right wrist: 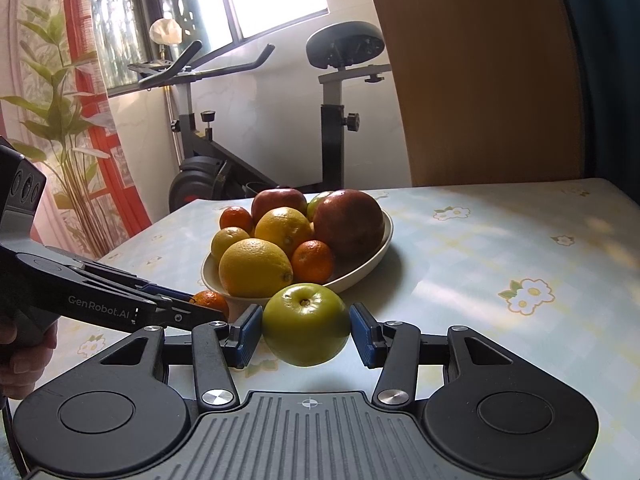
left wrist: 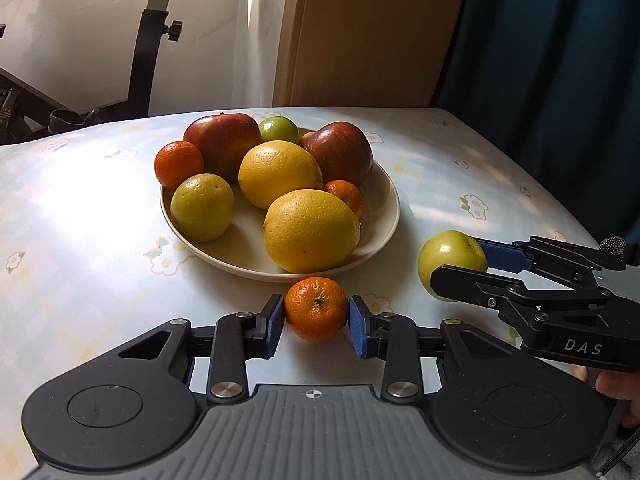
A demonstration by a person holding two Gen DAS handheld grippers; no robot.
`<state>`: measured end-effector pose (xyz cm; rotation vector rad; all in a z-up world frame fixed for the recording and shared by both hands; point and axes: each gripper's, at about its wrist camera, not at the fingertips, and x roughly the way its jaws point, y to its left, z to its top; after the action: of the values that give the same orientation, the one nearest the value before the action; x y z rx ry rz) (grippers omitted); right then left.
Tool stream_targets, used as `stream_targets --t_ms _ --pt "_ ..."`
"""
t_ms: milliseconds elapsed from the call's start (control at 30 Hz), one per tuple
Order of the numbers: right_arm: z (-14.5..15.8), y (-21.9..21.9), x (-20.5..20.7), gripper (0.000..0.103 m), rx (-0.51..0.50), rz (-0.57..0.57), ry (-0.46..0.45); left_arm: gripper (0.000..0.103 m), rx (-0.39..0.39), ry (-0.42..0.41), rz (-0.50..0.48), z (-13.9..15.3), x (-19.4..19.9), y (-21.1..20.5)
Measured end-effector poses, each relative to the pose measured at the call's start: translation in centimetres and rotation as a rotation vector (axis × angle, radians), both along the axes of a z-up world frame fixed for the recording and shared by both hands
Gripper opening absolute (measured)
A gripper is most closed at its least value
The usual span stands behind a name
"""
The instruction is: Organize fruits
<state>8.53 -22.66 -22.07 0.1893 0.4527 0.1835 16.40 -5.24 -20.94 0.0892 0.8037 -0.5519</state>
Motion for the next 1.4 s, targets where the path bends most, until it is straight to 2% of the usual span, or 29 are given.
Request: stream_targets --t_ms 167,433,633,933,1200,1400 --pt "0.0 0.0 0.0 0.045 -0.001 0.001 0.001 0.037 -0.042 -0.033 0.073 1.4 -0.1 1.8" --pt "0.0 0.1 -0.1 0.045 -0.001 0.007 0.003 0.037 -0.09 -0.017 0.174 2.3 3.3 3.3" --pt "0.0 0.1 0.0 0.045 -0.001 0.009 0.006 0.037 -0.079 0.003 0.187 1.9 5.1 2.4" --pt "-0.1 0.1 0.3 0.045 -0.004 0.009 0.016 0.038 -0.085 0.016 0.185 1.5 5.4 2.4" --pt "-0.2 0.1 0.5 0.045 -0.004 -0.007 0.027 0.043 -0.117 0.009 0.192 2.1 5.1 3.1" --pt "0.3 0.3 1.2 0.045 -0.026 -0.019 0.062 0.044 -0.165 -0.008 0.227 3.2 4.9 5.3"
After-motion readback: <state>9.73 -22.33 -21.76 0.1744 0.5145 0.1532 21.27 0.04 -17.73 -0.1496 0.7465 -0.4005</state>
